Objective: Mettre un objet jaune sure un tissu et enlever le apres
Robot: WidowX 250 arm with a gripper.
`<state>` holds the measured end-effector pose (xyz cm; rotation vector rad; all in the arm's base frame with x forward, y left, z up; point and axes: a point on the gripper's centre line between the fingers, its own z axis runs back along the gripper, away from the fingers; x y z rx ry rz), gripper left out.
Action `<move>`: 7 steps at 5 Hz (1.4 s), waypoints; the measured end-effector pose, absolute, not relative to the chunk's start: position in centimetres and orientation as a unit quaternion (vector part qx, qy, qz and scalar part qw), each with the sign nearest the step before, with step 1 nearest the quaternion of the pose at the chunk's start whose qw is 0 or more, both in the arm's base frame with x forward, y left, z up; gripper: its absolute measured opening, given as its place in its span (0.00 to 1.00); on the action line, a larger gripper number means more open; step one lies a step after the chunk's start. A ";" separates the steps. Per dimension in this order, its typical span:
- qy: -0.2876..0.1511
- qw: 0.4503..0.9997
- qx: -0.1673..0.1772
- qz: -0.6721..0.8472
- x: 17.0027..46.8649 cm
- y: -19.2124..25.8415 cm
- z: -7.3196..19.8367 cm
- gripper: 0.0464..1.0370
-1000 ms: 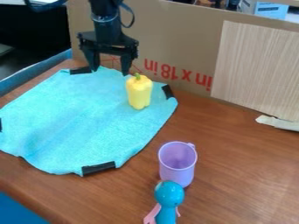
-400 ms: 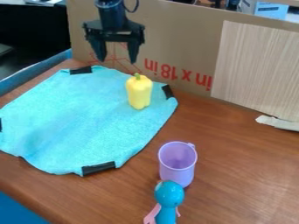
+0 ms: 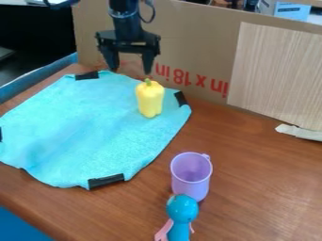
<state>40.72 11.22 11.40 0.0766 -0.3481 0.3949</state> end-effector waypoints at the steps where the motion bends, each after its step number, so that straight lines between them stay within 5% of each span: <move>1: -0.163 0.968 0.036 0.186 40.5 10.3 10.6 0.96; 5: -0.152 0.969 0.054 0.187 40.8 9.3 8.7 0.93; 7: -0.165 0.965 0.060 0.195 41.3 9.4 8.8 0.31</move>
